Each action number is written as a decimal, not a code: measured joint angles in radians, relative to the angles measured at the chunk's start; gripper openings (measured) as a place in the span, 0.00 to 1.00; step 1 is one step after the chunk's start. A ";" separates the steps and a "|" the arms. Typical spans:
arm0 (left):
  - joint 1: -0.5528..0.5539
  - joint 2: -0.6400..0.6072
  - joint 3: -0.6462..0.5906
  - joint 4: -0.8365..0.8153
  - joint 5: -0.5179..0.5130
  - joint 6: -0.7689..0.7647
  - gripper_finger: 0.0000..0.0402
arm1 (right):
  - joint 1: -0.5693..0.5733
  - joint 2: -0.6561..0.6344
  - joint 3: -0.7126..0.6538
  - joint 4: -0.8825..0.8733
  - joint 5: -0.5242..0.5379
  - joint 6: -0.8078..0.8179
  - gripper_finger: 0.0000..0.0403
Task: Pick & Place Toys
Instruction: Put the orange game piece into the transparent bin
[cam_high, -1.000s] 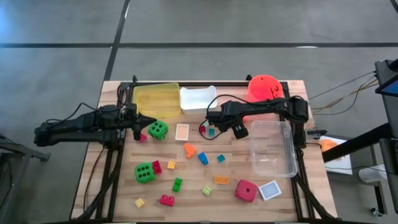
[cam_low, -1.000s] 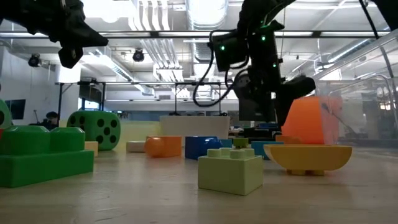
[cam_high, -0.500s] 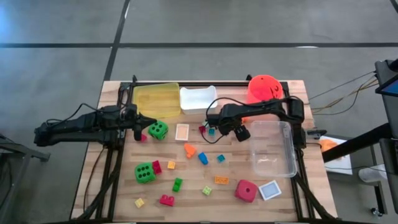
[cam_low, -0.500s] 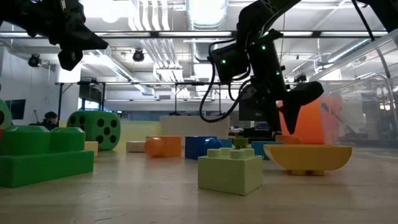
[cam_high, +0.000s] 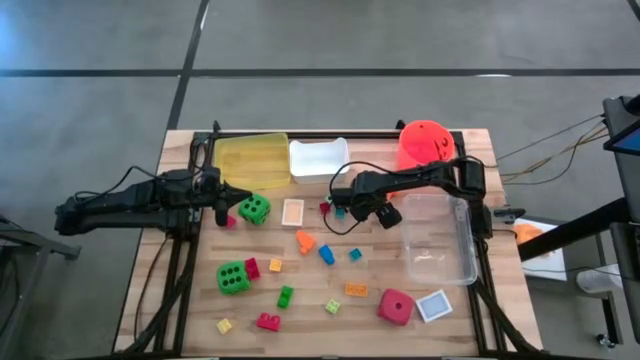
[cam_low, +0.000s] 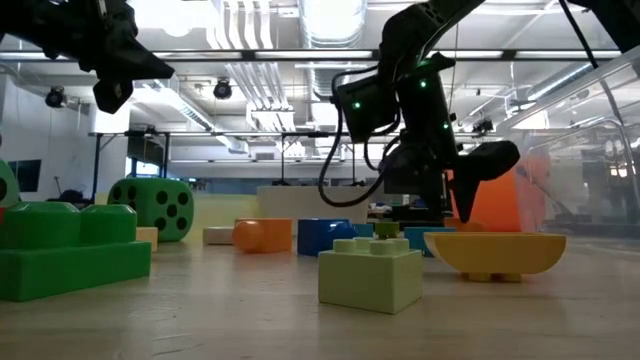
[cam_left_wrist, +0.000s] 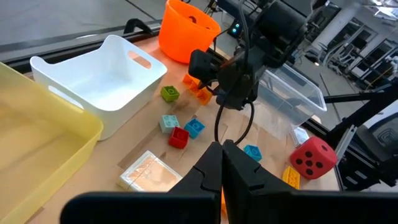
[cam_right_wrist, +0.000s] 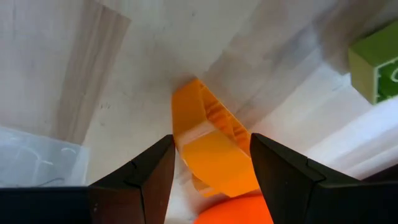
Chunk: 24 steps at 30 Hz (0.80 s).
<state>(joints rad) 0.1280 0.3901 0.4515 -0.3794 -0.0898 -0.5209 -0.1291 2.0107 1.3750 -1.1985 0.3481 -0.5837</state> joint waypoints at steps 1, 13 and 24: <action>0.000 0.000 0.000 0.000 0.000 0.000 0.00 | 0.000 -0.002 0.000 -0.001 0.000 -0.001 0.51; 0.000 0.000 0.000 0.000 0.000 -0.003 0.00 | 0.008 0.003 -0.027 0.010 0.018 -0.047 0.51; 0.000 0.000 0.000 0.000 0.000 -0.004 0.00 | 0.022 0.003 -0.063 0.039 0.023 -0.064 0.40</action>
<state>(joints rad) 0.1280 0.3901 0.4515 -0.3794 -0.0898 -0.5247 -0.1074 2.0132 1.3118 -1.1595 0.3706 -0.6476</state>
